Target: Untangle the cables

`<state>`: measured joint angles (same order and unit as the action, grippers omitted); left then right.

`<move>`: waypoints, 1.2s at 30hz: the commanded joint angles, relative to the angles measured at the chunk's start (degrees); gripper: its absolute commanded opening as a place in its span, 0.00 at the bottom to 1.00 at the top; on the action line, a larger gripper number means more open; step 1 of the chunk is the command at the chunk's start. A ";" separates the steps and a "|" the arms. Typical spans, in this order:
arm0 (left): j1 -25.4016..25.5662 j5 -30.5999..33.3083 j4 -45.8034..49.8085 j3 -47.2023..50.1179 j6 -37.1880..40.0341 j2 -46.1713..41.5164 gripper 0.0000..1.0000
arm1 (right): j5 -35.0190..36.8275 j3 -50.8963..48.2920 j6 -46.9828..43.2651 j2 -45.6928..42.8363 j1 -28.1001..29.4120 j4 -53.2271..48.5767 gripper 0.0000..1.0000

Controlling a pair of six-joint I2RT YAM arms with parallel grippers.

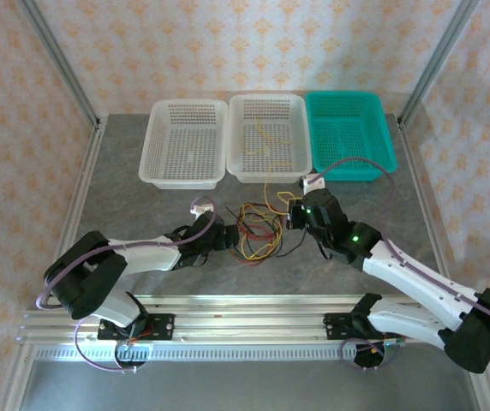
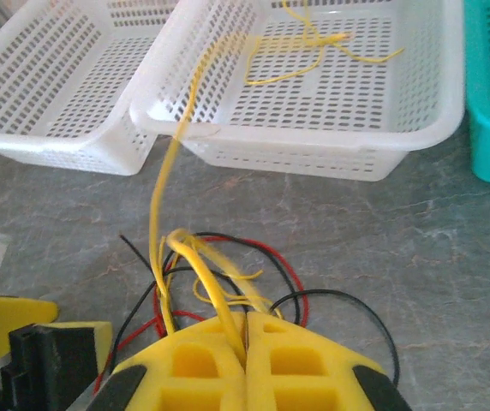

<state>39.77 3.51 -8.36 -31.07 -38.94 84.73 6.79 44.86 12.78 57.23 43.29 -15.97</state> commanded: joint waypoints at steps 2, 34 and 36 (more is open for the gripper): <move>-0.17 1.60 2.96 0.92 0.61 -1.12 0.97 | 6.75 1.19 0.92 -0.76 -0.16 -3.10 0.00; -7.49 -4.55 -2.27 -18.50 8.16 -10.89 1.00 | -1.10 6.54 10.42 12.10 -11.19 21.37 0.00; -8.13 -4.73 -2.18 -20.93 8.79 -8.83 0.99 | -1.32 9.33 10.42 15.94 -12.05 21.62 0.00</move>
<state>32.49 0.67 -8.21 -47.94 -31.86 74.32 7.38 49.91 23.38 69.87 32.21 0.89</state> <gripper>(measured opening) 0.994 0.040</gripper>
